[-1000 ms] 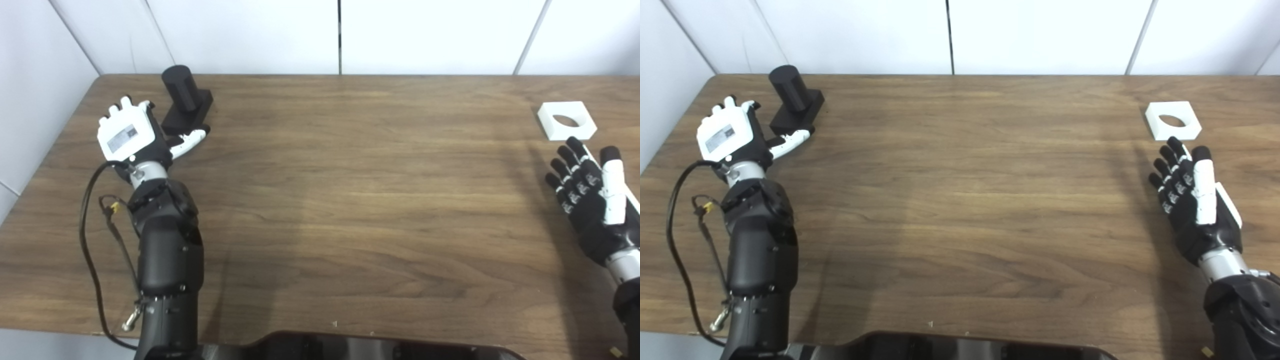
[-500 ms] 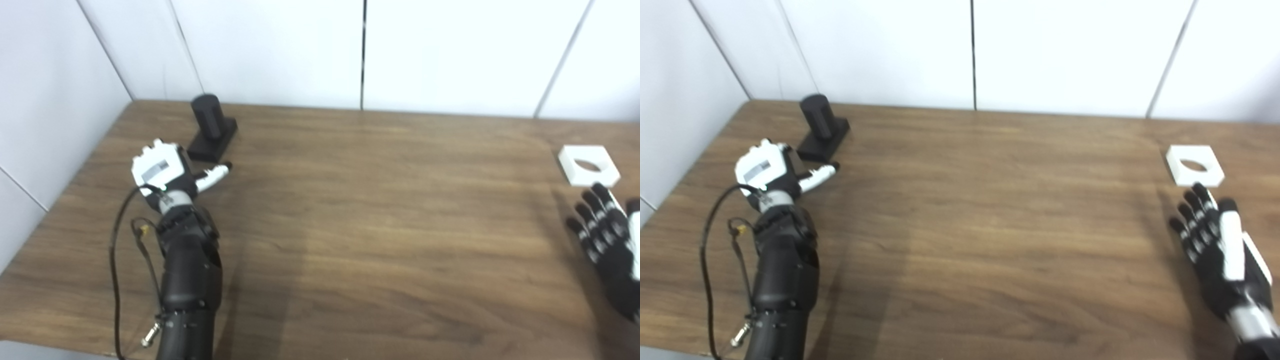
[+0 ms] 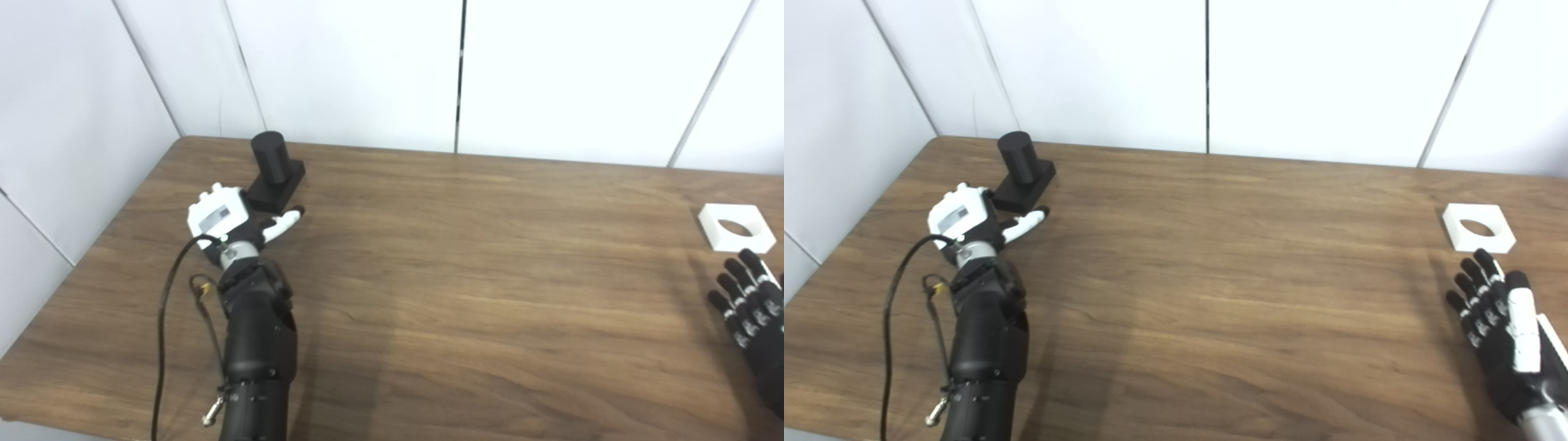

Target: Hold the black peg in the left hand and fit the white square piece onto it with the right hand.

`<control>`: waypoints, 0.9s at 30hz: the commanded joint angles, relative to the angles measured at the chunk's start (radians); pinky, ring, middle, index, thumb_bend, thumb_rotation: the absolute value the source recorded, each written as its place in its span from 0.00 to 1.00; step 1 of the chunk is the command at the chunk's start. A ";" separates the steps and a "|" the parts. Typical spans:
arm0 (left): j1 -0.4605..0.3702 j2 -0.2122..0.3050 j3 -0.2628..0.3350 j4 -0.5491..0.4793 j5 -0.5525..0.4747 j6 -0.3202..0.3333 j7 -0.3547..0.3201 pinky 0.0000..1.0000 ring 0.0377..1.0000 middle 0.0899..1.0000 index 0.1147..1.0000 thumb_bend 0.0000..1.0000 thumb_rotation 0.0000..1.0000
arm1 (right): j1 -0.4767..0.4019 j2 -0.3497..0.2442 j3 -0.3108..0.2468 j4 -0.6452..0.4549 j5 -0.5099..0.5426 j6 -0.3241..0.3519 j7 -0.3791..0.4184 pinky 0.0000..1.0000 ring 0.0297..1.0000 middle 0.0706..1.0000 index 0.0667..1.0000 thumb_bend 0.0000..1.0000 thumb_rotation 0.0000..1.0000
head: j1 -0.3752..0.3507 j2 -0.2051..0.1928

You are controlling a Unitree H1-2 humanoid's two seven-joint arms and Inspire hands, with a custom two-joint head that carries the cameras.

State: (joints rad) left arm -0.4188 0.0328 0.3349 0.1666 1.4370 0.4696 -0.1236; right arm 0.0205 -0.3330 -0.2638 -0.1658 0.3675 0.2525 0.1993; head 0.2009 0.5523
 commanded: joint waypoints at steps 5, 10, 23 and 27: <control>-0.077 0.012 0.005 0.026 0.026 0.000 0.054 1.00 1.00 1.00 0.82 0.82 0.77 | 0.006 -0.021 0.002 0.008 0.000 -0.031 0.021 1.00 1.00 0.98 1.00 0.48 1.00 | 0.005 -0.010; -0.108 0.007 0.028 0.066 0.029 0.000 0.072 1.00 1.00 1.00 0.85 0.82 0.76 | 0.013 -0.031 0.001 0.002 0.001 -0.030 0.022 1.00 1.00 0.97 1.00 0.47 1.00 | 0.008 -0.013; -0.158 0.043 0.045 0.168 0.027 0.000 0.113 1.00 1.00 0.97 0.86 0.82 0.75 | 0.037 -0.055 -0.010 -0.004 0.024 -0.033 0.042 1.00 1.00 0.97 1.00 0.46 1.00 | 0.013 -0.004; -0.170 0.057 0.049 0.189 0.025 0.000 0.116 1.00 1.00 0.97 0.86 0.83 0.76 | 0.041 -0.061 -0.011 -0.007 0.029 -0.025 0.045 0.99 1.00 0.96 1.00 0.47 1.00 | 0.013 -0.004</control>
State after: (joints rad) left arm -0.5230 0.0591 0.3847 0.3665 1.4463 0.4696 -0.0444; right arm 0.0519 -0.3707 -0.2662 -0.1597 0.3889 0.2202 0.2332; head 0.2132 0.5476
